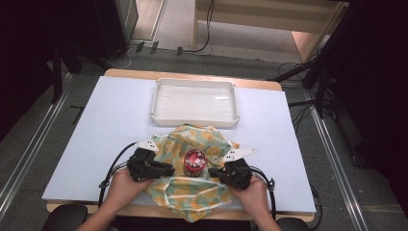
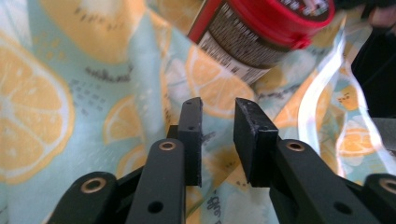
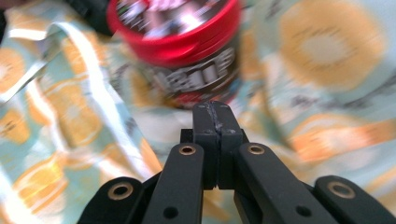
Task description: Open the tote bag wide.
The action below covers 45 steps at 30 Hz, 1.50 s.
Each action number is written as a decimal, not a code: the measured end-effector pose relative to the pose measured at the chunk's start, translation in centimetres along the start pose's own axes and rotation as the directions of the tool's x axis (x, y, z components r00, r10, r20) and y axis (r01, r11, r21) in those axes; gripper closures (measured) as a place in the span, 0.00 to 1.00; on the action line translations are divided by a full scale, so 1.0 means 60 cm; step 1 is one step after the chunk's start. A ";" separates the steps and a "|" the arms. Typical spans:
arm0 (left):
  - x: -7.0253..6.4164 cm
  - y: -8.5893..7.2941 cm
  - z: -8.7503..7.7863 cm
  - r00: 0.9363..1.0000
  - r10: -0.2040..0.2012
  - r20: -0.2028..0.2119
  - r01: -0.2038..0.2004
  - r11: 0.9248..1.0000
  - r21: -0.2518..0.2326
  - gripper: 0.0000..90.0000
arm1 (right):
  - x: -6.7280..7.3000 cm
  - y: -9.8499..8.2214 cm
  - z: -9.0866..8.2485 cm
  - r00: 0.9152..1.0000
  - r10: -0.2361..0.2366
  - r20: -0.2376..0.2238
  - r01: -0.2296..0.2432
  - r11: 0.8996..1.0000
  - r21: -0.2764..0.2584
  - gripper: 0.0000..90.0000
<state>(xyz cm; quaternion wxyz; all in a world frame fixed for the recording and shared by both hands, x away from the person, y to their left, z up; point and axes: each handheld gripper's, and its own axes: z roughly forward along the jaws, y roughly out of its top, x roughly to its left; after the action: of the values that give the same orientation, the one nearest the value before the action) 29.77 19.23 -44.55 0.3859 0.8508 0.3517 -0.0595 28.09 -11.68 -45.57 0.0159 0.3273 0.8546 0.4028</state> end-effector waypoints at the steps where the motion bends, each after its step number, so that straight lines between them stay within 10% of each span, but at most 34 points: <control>1: -0.001 0.002 -0.001 1.000 0.004 -0.002 -0.004 1.000 -0.002 0.78 | 0.006 -0.007 0.001 1.000 -0.004 -0.014 0.004 1.000 0.011 1.00; 13: -0.009 0.049 -0.025 0.998 0.070 0.005 -0.069 0.997 -0.042 0.66 | 0.031 -0.024 0.005 0.997 -0.033 -0.065 0.037 0.998 0.056 1.00; 21: -0.010 0.083 -0.027 0.992 0.120 0.034 -0.119 0.992 -0.043 0.60 | 0.017 -0.013 -0.022 0.999 -0.022 -0.042 0.022 1.000 -0.012 0.92; 45: -0.002 0.077 -0.005 0.984 0.164 0.062 -0.161 0.985 -0.054 0.25 | -0.025 -0.012 -0.061 0.999 0.032 0.016 -0.030 0.997 -0.078 0.60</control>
<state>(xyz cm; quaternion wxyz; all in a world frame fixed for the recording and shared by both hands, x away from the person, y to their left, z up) 32.61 17.29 -41.44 0.4214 0.8646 0.2694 -0.0476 27.80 -15.37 -43.96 0.0295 0.3430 0.8331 0.4330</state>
